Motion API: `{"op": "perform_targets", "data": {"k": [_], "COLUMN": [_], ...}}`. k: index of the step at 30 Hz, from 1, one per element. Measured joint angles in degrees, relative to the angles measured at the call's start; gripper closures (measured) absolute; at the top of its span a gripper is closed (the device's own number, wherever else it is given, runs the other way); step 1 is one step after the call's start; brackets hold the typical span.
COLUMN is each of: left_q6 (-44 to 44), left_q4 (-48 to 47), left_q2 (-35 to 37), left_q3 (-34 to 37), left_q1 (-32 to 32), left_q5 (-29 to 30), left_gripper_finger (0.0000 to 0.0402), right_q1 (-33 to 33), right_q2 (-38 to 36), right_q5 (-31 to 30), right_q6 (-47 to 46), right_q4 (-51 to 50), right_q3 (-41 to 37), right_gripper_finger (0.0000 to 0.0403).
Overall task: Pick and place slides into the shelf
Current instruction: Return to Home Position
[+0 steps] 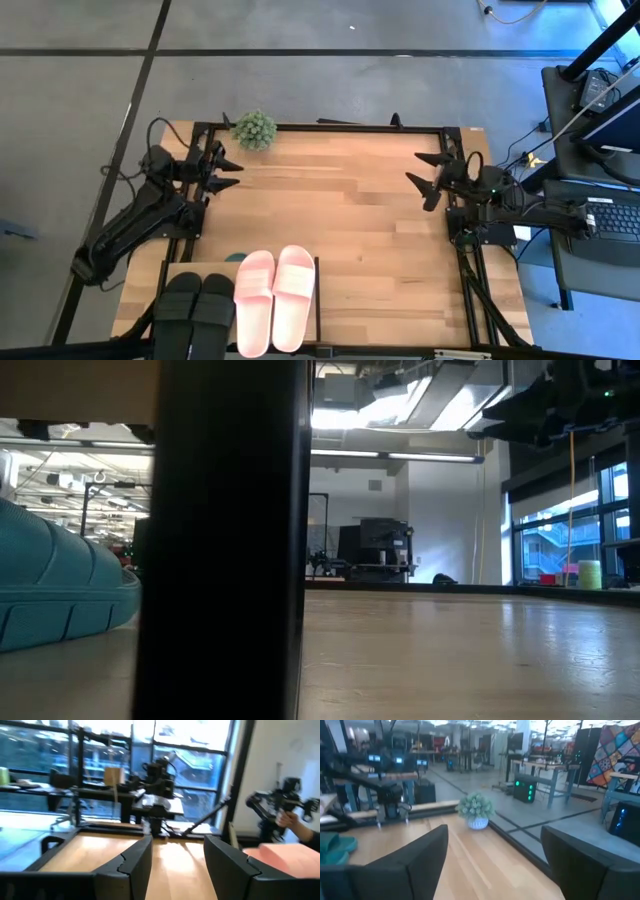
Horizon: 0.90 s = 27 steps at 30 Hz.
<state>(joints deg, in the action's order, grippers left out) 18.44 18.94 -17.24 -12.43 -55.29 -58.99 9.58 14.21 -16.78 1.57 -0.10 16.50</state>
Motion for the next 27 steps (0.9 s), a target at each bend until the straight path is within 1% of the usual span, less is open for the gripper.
{"op": "perform_targets", "data": {"k": [6, 14, 17, 19, 23, 27], "left_q6": [3.6, 6.1, 7.0, 6.7, 6.7, 6.7], "left_q4": [0.2, 0.3, -0.3, -1.2, -1.2, -2.3], "left_q2": [7.9, 15.4, 17.2, 17.1, 17.0, 17.0], "left_q3": [4.6, 10.0, 12.0, 12.0, 12.0, 12.0], "left_q1": [0.0, 0.1, 0.1, 0.2, 1.0, 2.0], "left_q5": [7.2, 9.0, 11.0, 12.8, 19.3, 30.2], "left_gripper_finger": [0.0233, 0.0233, 0.0233, 0.0233, 0.0233, 0.0233], "right_q1": [0.0, 0.0, 0.0, 0.0, 0.0, 0.0], "right_q2": [-3.2, -4.0, -4.0, -3.9, -3.9, -3.9], "right_q5": [0.0, 0.0, 0.0, -0.1, -0.1, -0.1], "right_q6": [-1.8, -2.8, -2.9, -3.0, -4.2, -4.2], "right_q4": [-1.8, -3.8, -4.9, -5.5, -6.0, -6.3], "right_q3": [0.0, 0.0, 0.0, 0.0, 0.0, 0.0], "right_gripper_finger": [0.0085, 0.0085, 0.0085, 0.0085, 0.0085, 0.0085]}}
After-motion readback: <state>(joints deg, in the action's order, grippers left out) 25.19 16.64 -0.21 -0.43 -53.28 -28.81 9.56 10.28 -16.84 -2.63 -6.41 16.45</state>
